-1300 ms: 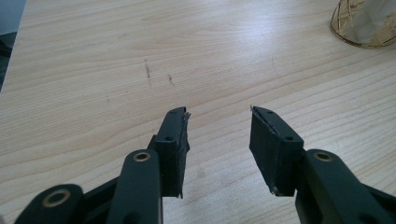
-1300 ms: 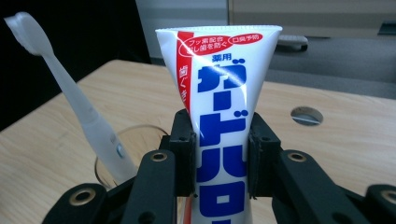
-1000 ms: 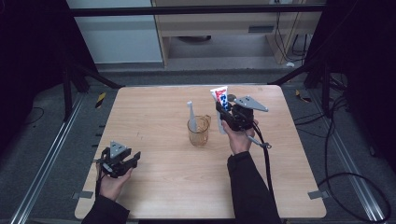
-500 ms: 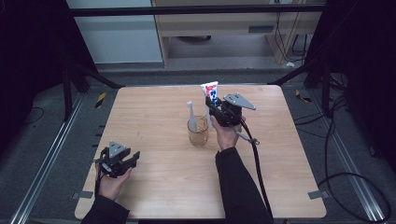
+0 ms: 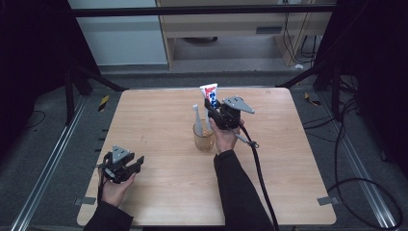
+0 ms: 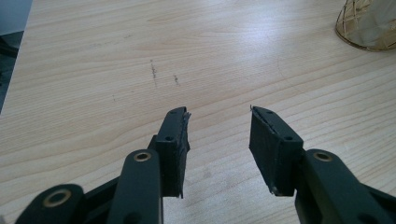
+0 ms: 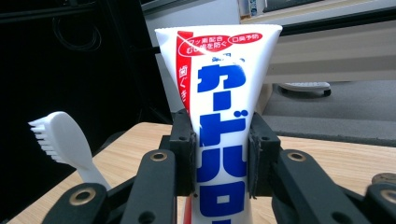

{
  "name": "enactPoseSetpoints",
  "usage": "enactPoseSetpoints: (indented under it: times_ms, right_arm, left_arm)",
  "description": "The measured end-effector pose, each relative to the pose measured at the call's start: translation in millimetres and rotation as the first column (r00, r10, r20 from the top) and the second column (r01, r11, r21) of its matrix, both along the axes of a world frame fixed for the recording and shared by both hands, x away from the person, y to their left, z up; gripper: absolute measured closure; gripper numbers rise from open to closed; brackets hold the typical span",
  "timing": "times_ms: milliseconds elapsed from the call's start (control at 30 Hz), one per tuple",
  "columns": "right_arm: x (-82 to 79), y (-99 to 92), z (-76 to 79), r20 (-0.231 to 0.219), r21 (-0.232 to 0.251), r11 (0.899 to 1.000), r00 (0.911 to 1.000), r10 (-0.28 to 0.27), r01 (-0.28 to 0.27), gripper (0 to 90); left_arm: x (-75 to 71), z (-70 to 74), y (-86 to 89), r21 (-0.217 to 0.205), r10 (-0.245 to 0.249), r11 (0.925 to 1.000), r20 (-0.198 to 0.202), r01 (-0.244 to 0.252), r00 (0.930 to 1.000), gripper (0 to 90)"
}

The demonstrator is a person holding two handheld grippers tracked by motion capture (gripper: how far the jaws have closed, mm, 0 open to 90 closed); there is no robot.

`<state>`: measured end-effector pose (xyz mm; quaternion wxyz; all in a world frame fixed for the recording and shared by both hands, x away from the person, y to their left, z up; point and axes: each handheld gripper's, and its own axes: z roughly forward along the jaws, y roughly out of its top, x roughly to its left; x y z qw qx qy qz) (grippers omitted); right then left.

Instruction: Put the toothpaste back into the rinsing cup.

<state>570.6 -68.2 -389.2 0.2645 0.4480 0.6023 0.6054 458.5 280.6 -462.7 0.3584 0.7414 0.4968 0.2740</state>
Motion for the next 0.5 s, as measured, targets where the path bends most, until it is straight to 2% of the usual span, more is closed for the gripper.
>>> enactPoseSetpoints:
  times_ms: [267,500]
  right_arm:
    - [2.9,6.4,-9.4,-0.002,-0.011,1.000,1.0000,0.001,-0.001,68.8]
    - [4.3,14.0,-20.6,-0.029,-0.029,0.999,0.9995,0.013,-0.014,68.6]
  left_arm:
    - [0.0,-0.2,-0.1,0.001,-0.001,1.0000,-0.002,0.001,1.0000,56.4]
    - [-0.1,-0.4,-0.4,0.002,-0.003,1.0000,-0.002,0.003,1.0000,56.4]
